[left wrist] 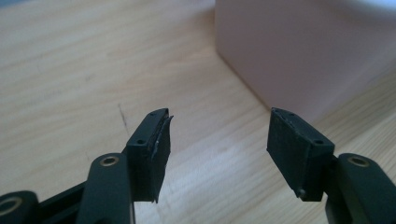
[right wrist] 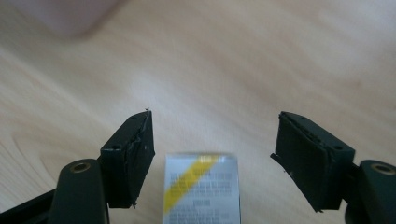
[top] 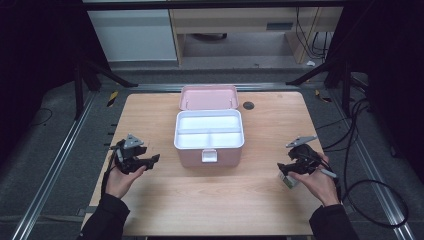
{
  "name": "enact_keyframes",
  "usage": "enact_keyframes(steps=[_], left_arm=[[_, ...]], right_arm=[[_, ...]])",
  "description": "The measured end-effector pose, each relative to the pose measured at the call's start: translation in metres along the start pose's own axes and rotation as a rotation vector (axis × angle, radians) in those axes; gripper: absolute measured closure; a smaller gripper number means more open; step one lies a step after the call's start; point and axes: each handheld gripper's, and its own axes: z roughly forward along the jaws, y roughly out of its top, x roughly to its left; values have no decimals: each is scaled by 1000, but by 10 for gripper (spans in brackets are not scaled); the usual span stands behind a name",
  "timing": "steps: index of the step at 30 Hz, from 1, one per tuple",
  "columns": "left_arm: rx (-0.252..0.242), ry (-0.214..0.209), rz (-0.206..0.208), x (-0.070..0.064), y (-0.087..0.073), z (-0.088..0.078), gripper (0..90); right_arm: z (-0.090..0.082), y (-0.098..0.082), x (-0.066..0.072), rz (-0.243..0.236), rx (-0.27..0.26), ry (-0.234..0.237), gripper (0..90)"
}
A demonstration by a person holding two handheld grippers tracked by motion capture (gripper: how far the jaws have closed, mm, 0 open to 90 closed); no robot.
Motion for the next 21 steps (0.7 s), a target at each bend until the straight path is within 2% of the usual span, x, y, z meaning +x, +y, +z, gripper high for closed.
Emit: enact_keyframes(steps=[1,2,5,8,12,14,18,21], left_arm=[[-23,5,5,-2,10,-3,400],[-23,5,5,-2,10,-3,403],[-69,-4,9,-6,28,-6,403],[-106,-22,20,-12,47,-4,402],[-105,-36,35,-20,67,8,413],[-89,-40,39,-22,73,17,427],[-67,-35,48,-25,78,32,449],[-49,-30,45,-23,78,42,475]], right_arm=[[-7,9,0,21,-70,15,288],[-7,9,0,21,-70,15,288],[-14,24,4,50,-182,62,302],[-15,44,10,70,-262,109,311],[-7,72,22,39,-284,157,320],[-1,84,27,30,-283,171,333],[12,101,38,20,-292,203,341],[23,109,45,-2,-281,193,343]])
